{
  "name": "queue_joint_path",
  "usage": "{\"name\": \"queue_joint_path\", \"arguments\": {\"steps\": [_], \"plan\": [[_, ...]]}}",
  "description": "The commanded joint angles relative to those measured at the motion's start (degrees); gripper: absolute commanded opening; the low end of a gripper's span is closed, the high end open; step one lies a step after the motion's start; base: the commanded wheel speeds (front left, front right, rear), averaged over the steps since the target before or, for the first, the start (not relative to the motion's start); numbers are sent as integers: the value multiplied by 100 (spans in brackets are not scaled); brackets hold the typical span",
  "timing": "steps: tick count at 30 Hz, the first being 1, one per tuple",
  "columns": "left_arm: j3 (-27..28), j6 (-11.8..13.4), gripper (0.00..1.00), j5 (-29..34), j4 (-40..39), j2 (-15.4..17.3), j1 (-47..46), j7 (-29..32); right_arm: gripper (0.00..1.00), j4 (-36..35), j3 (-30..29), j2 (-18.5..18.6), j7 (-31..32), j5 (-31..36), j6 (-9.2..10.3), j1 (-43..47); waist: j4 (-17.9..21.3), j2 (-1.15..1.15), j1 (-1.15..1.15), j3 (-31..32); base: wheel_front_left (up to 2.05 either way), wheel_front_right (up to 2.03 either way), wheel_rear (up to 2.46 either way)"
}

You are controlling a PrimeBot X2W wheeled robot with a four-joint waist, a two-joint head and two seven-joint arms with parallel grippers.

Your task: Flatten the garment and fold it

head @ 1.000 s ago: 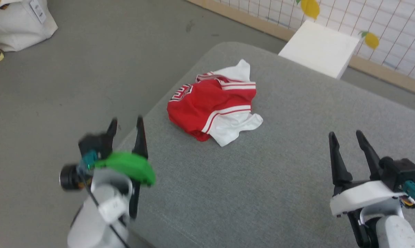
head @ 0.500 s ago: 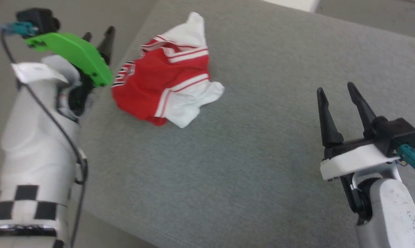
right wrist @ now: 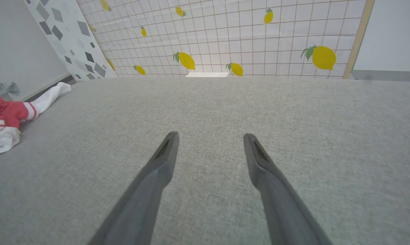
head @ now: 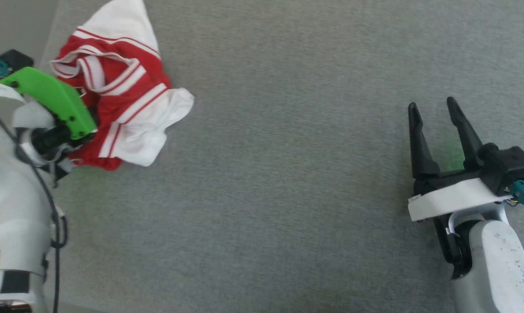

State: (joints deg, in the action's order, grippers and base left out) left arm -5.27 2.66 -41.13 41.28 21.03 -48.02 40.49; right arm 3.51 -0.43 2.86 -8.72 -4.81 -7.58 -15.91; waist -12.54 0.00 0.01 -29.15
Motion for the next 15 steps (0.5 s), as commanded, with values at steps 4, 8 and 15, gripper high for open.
{"name": "queue_joint_path", "arguments": {"steps": [4, 8, 15], "plan": [[-164, -11, 0, -66, -75, 5, 458, 475, 100, 184, -33, 1, -152, -105, 9, -104, 265, 0, -1, 119, 0, 0, 0], [-211, -71, 0, 319, -503, 308, 551, -317, 100, 395, -62, 1, -251, -191, 9, -4, 257, 0, -1, 663, 0, 0, 0], [-395, -79, 0, 1307, -1161, 553, 310, -2638, 100, 691, -198, 1, -382, -402, 9, 359, 354, 0, -1, 1686, 0, 0, 0]]}}
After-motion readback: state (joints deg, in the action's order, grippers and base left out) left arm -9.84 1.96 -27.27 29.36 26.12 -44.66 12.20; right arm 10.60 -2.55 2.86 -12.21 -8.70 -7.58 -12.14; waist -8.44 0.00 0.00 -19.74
